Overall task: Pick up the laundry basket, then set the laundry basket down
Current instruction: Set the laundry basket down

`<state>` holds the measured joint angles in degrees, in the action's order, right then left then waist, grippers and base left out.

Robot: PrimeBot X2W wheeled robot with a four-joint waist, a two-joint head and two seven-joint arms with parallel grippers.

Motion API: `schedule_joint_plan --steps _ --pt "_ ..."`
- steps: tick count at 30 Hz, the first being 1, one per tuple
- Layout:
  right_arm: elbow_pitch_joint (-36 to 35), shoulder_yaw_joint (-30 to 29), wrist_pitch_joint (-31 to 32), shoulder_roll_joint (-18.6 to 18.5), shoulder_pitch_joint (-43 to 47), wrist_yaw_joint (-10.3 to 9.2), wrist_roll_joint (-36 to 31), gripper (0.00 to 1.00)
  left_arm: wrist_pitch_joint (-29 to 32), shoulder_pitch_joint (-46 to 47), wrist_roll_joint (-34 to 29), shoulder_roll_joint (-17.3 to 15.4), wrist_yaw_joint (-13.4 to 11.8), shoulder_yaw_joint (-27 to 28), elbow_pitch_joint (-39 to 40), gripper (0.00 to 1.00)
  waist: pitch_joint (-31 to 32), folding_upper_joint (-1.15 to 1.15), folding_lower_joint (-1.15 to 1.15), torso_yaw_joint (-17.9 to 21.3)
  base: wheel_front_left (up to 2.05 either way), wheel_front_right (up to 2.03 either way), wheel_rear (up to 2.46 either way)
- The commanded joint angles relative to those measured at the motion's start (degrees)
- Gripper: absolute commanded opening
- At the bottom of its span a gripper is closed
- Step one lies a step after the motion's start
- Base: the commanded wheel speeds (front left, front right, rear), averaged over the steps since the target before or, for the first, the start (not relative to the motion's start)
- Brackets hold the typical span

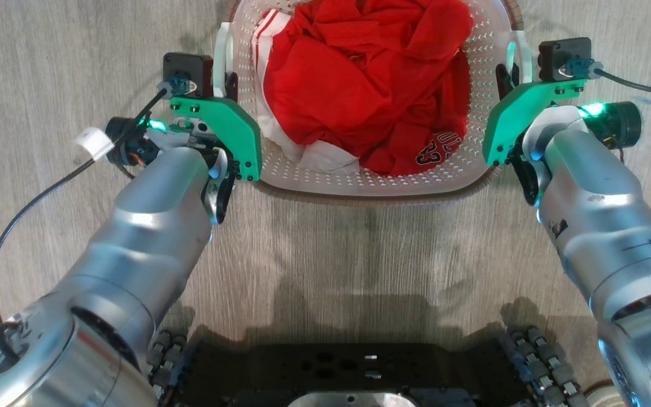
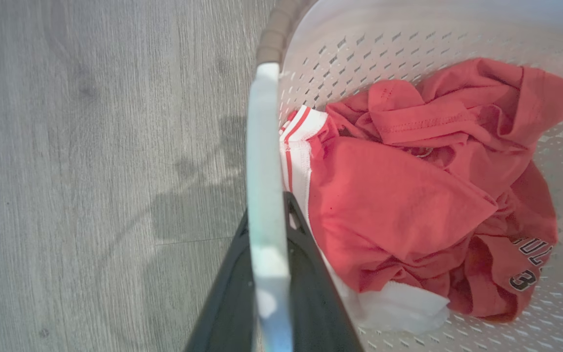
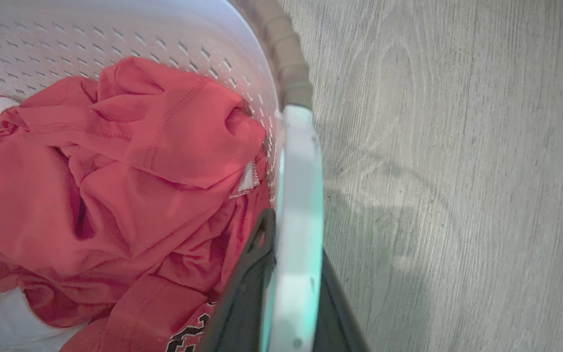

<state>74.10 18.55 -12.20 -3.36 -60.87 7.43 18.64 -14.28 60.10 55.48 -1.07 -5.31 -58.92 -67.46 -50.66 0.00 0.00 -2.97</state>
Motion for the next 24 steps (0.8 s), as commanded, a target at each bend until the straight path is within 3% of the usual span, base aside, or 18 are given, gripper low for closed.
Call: schedule_joint_plan --steps 1,12,15,16,17,19,21,22,24 --pt "-0.1 0.8 -0.4 0.5 1.7 0.06 -0.7 0.0 -0.7 0.6 -0.4 -1.8 -0.5 0.8 0.2 0.0 0.0 0.0 0.0 0.0 0.0 0.0 0.0" --pt "-0.1 1.6 -0.3 0.5 1.7 0.06 0.0 0.0 -0.7 0.4 0.7 -1.8 -0.5 0.0 -0.5 0.0 0.0 0.0 0.0 0.1 0.0 0.0 0.0" --pt "-0.1 1.8 -0.3 0.5 1.8 0.06 0.1 0.19 -0.7 0.3 1.4 -1.8 -1.1 0.0 -0.5 0.02 0.2 0.0 0.0 0.1 0.0 0.0 0.0" --pt "-0.1 1.8 -0.2 0.5 1.8 0.06 0.1 0.3 -0.7 0.2 1.5 -1.8 -1.2 -0.1 -0.6 0.28 0.2 0.0 0.0 0.1 0.0 0.0 0.0" --pt "-0.1 1.8 -0.2 0.5 1.8 0.06 0.2 0.42 -0.7 0.2 1.7 -1.8 -1.2 -0.3 -0.6 0.32 0.3 0.0 0.0 0.1 0.0 0.0 0.0" --pt "-0.1 1.9 -0.2 0.5 1.8 0.06 0.2 0.58 -0.6 0.1 2.2 -1.8 -1.3 -0.6 -0.8 0.44 0.3 0.0 0.0 0.1 0.0 0.0 0.0" --pt "-0.1 1.8 -0.2 0.5 1.8 0.06 0.0 0.95 -0.4 0.0 2.7 -1.8 -1.4 -0.9 -0.9 0.56 0.4 0.0 0.0 0.1 0.0 0.0 0.0" --pt "-0.1 1.7 -0.2 0.5 1.8 0.06 -0.1 1.0 -0.4 0.0 3.0 -1.8 -1.4 -1.0 -0.9 0.73 0.5 0.0 0.0 0.1 0.0 0.0 0.0" --pt "-0.1 1.5 -0.2 0.5 1.8 0.06 -0.3 1.0 -0.3 -0.1 3.4 -1.8 -1.6 -1.4 -0.9 1.0 0.6 0.0 0.0 0.0 0.0 0.0 0.0"
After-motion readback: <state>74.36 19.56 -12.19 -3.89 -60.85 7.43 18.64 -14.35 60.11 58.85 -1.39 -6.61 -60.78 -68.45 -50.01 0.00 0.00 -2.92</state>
